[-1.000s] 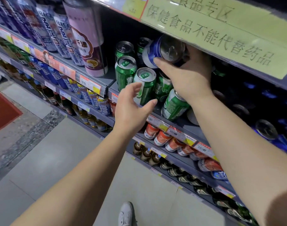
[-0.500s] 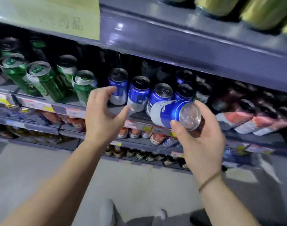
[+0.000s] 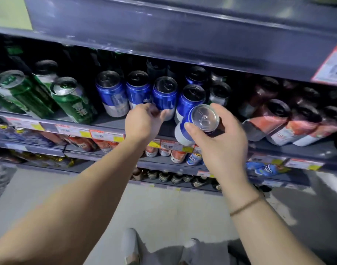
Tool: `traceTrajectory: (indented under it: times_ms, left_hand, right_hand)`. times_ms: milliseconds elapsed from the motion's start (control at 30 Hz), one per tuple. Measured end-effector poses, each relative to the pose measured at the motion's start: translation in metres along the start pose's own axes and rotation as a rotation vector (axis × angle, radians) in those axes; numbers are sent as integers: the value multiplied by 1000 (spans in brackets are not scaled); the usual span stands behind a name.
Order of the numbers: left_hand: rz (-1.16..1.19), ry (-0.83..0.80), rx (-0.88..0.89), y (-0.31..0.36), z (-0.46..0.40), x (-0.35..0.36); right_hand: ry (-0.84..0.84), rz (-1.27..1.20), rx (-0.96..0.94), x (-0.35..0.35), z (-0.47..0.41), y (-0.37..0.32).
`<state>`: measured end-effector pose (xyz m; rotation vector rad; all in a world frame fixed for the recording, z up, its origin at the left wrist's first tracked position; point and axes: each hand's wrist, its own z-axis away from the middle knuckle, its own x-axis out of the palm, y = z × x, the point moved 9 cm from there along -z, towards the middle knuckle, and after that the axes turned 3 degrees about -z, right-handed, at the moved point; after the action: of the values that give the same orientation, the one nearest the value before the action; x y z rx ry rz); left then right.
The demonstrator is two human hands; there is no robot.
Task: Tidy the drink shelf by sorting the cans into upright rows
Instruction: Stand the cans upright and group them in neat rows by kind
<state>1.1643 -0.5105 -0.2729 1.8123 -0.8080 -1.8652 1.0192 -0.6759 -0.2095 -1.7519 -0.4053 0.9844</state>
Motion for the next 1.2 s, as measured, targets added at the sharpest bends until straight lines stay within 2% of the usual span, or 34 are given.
traceTrajectory:
  times_ms: [133,267,333,400,433,533,567,633,700,767,833,900,967,1000,1067,1100,1200]
  left_hand:
    - [8,-65,49,-3,-20,12]
    - [522,-93,-10,-17,-12,-8]
    - [638,-248,51,-17,3,-8]
    - [600,-450,128,-10,23,0]
    - [552,-458,135,-10,24,2]
    - [272,-222,139,-9,12,-5]
    - [196,-158,123,-6,9,-8]
    - [136,-107,74,-6,4,-5]
    - [124,-79,27,-6,1,-1]
    - [172,-61,-1,-3,-3,3]
    - [347,-48,-52,-6,-2,6]
    - [398,42,-34,-9,12,-2]
    - [245,159,92,-2,36,-12]
    - [219,166,156,6,50,-11]
    - [267,80,276,29,72,-1]
    - [312,1,335,45,80,7]
    - [485,-214,356,75,89,21]
  right_hand:
    - [-46,17,-4,25,-3,-6]
    - [-93,47,-21,58,-15,-19]
    - [-134,130,-43,76,-22,-27]
    - [-170,268,-73,92,-27,-33]
    - [-193,320,-78,97,-27,-35]
    - [-213,289,-117,88,-19,-39]
    - [-145,234,-144,72,-19,-42]
    - [100,175,-134,27,-32,-25]
    - [245,214,2,-6,-57,10]
    - [136,204,181,-9,-80,48]
    - [-10,140,238,3,-90,66]
    - [-3,120,200,1,-92,69]
    - [32,109,171,-13,-78,61]
    - [47,103,157,-20,-67,57]
    - [40,65,104,-33,-39,40]
    - [-15,50,62,-34,-24,28]
    - [-350,-94,24,-12,-1,9]
